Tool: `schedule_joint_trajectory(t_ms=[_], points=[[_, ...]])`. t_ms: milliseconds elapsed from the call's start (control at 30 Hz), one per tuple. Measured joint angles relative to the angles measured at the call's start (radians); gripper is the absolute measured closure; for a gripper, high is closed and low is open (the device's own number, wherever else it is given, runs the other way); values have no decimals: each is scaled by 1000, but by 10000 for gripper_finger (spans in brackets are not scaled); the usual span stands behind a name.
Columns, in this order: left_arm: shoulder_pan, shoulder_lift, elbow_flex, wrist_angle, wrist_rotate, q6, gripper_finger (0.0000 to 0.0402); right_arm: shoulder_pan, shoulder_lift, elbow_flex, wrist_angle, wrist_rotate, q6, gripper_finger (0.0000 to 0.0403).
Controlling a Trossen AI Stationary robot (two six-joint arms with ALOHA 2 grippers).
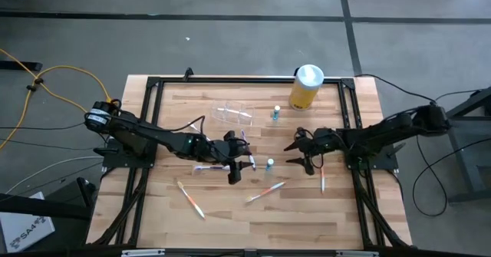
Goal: Pick & Place toothbrushing station
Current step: Put the bottom blue mouthwash into the transparent organizer
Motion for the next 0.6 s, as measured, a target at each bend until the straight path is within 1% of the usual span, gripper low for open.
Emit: schedule_joint_trajectory(t_ms=[167,333,467,600], points=[[0,0,0,2,0,6,227,-2,93,0,104,-50,-15,192],[0,0,0,5,1,7,227,-4,179,0,193,-70,-40,192],[0,0,0,5,1,7,227,-22,243,0,274,-128,-41,192],[0,0,0,5,2,7,227,-40,297,0,342,-144,-70,192]])
